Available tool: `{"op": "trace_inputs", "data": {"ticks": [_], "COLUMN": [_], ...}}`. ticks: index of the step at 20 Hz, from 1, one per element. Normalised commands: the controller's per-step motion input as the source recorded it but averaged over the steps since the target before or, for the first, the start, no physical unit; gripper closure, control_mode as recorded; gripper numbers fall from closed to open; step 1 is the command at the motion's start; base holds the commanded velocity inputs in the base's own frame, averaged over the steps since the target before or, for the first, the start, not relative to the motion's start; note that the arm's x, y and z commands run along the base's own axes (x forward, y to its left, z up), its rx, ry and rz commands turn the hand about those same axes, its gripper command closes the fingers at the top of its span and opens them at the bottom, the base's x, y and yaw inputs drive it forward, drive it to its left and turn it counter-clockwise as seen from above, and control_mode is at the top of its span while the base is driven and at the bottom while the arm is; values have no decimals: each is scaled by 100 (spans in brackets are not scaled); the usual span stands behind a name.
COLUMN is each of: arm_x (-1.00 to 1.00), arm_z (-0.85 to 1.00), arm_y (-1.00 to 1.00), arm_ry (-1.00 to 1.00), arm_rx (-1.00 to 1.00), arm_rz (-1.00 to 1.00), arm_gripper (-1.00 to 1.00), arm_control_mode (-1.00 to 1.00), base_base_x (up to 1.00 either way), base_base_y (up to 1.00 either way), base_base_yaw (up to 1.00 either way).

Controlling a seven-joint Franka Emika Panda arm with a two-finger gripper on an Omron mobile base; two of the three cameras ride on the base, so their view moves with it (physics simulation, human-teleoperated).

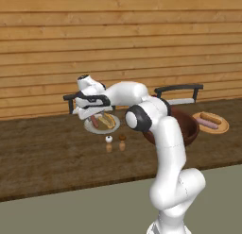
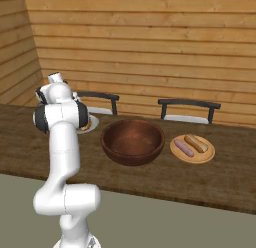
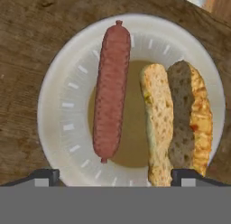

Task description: Place one bun and one sausage from the bowl on each plate.

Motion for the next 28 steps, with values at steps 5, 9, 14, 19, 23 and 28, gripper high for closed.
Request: {"op": "trace_inputs", "data": {"ticks": [5,9,14,19,23,28], "arm_x": [-70,-92,-91,-59,-56,-64], "arm_z": [61,24,0,13,7,3], "arm_y": [-48,-91,-100,-100,-85,-54], "arm_ry": [0,0,-6,0,-2,-3], "arm_rx": [0,2,17,11,12,7], "arm_rz": [0,0,0,0,0,0], "arm_gripper": [-100,-100,-100,-100,-100,-100], "arm_control_mode": [-100,-100,-100,-100,-100,-100], "base_base_x": [0,0,0,0,0,0], "base_base_y": [0,0,0,0,0,0], "base_base_yaw": [0,0,0,0,0,0]}}
